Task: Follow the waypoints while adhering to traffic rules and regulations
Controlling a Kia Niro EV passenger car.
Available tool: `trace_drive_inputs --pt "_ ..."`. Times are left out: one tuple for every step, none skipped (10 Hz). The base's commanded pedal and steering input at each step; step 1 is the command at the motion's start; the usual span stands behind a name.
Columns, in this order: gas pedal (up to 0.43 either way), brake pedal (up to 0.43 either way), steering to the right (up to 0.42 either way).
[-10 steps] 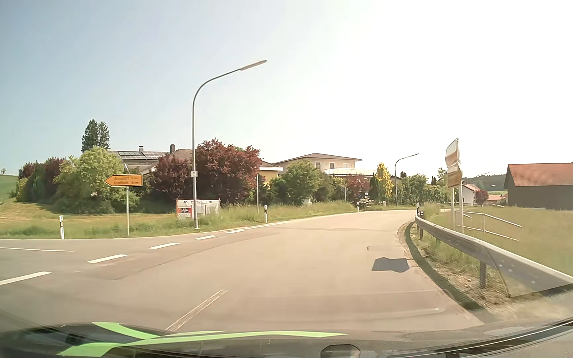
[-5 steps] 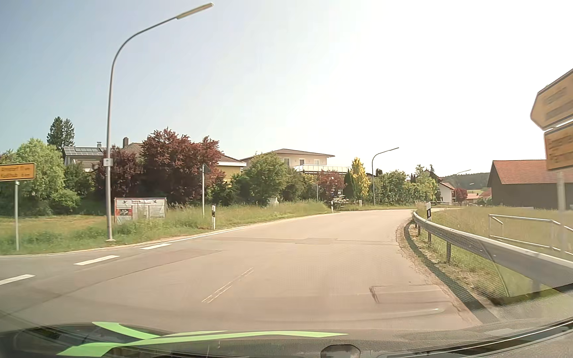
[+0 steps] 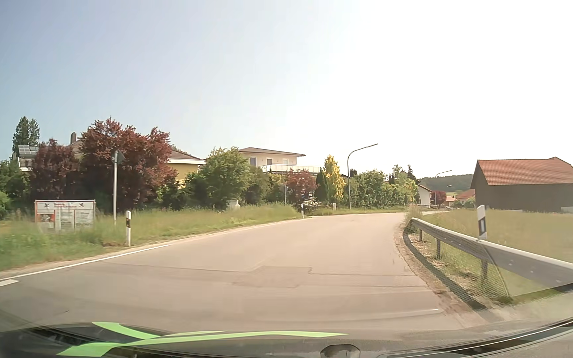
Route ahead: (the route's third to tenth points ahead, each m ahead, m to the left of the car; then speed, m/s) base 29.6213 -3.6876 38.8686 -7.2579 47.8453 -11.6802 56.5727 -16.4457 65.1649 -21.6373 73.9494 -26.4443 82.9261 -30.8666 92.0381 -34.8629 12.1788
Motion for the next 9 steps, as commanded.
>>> trace_drive_inputs --pt "0.079 0.000 0.056" --pt "0.079 0.000 0.055" --pt "0.079 0.000 0.054" --pt "0.079 0.000 0.054" --pt "0.079 0.000 0.052" --pt "0.079 0.000 0.051" --pt "0.079 0.000 0.051" --pt "0.079 0.000 0.051" --pt "0.079 0.000 0.051"
